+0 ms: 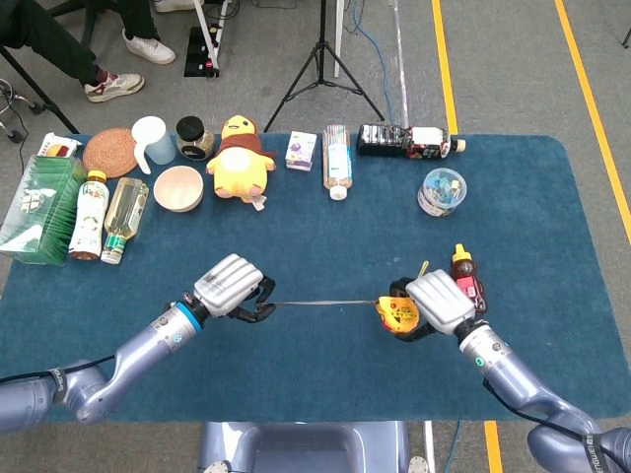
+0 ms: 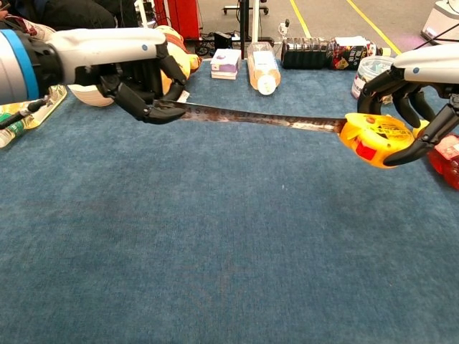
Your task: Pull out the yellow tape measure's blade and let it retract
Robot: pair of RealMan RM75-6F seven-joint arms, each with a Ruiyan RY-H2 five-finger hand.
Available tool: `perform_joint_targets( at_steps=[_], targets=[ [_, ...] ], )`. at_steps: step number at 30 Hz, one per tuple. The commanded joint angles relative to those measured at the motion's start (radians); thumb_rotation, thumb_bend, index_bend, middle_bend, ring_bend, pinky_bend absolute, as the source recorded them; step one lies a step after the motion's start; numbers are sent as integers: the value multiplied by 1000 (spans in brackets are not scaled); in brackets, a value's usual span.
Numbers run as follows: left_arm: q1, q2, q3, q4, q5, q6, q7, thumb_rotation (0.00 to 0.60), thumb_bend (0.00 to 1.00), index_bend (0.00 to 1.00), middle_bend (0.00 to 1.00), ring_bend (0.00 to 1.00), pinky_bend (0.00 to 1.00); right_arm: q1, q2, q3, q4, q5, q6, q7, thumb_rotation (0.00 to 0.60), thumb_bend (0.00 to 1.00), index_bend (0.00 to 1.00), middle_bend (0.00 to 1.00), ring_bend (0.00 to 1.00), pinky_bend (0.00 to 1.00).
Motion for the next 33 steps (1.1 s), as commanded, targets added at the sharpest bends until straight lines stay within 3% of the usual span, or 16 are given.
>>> perform_joint_targets(
  at_steps=[1, 4, 10, 14, 27, 33],
  targets=[
    [-12, -23, -12, 4, -22, -6, 20, 444, 353, 695, 1000, 1000, 964, 0, -1, 0, 0, 0, 2, -1, 441, 269, 608, 640, 617, 607],
    [-21, -40, -19, 2, -47, -10, 46, 439, 301, 659, 1000, 978, 941, -1, -2, 1, 0, 1, 3, 2, 442, 269, 608, 640, 618, 607],
    [-33, -42, -24, -15, -101, -24, 102, 449, 268, 346, 1000, 923, 938, -2, -4, -3, 6, 0, 1, 9, 441, 268, 610, 640, 618, 607],
    [-34, -31, -22, -25, -127, -24, 127, 442, 254, 261, 939, 842, 936, -3, -5, -4, 11, -3, 1, 13, 443, 269, 610, 641, 619, 607],
    [37, 92, -3, -96, -106, 66, 136, 445, 254, 253, 914, 812, 935, -5, -28, -12, 41, -9, -2, 23, 444, 269, 610, 641, 617, 605],
    [109, 165, 23, -126, -68, 153, 126, 443, 253, 253, 914, 812, 935, -6, -60, -20, 64, -7, -4, 16, 439, 271, 610, 641, 609, 597]
  ],
)
